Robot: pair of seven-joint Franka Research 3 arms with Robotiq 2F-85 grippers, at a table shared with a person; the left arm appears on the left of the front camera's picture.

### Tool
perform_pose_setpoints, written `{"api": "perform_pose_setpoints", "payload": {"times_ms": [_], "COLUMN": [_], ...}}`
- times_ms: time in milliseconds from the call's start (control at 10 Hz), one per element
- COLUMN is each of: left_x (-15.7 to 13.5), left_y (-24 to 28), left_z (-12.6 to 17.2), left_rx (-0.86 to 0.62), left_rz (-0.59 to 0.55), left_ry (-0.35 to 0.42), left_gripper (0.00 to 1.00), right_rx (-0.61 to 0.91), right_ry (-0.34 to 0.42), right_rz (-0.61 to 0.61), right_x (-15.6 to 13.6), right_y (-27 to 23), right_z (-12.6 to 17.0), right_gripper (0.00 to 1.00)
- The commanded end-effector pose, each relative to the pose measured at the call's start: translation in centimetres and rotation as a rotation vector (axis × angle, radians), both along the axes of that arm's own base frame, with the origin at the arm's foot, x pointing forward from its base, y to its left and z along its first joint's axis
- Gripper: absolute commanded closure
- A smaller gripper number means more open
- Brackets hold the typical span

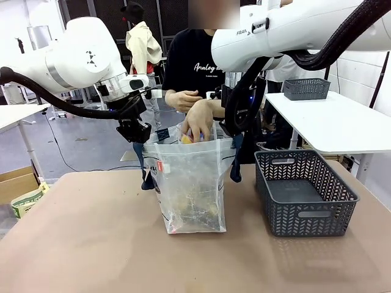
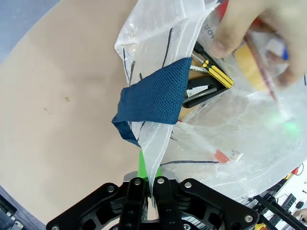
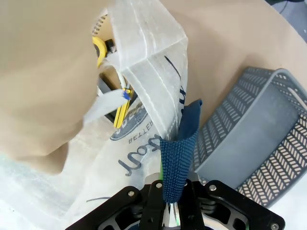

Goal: Transfer purchased items from the store into the shopping bag.
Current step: Move the Reusable shopping bag to the right side of the table.

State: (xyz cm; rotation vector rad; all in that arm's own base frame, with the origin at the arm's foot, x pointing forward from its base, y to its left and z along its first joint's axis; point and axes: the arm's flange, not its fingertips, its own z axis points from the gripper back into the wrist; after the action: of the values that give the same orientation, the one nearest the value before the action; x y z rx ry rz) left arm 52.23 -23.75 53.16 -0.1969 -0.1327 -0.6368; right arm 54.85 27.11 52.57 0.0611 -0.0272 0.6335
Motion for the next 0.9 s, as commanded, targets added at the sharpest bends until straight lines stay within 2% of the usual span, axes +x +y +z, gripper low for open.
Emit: {"api": "perform_pose_setpoints", "payload": {"times_ms": [0,800], "left_x": [-0.05,-0.05], "left_y": [0.03,0.03], "left_z": [0.18,0.18], "left_rx": [0.004,0.004], "left_rz": [-0.001,-0.001], "left_ry": [-0.002,-0.002], "left_gripper": [1.0,1.0], "right_rx": [0.001,0.001], "right_ry": [-0.001,-0.001], "right_rz": [-0.002,-0.002], "right_x": [0.11,0.11], "right_y": [-0.02,-0.02], "right_z": [-0.04,-0.04], "right_gripper": [1.0,1.0]}}
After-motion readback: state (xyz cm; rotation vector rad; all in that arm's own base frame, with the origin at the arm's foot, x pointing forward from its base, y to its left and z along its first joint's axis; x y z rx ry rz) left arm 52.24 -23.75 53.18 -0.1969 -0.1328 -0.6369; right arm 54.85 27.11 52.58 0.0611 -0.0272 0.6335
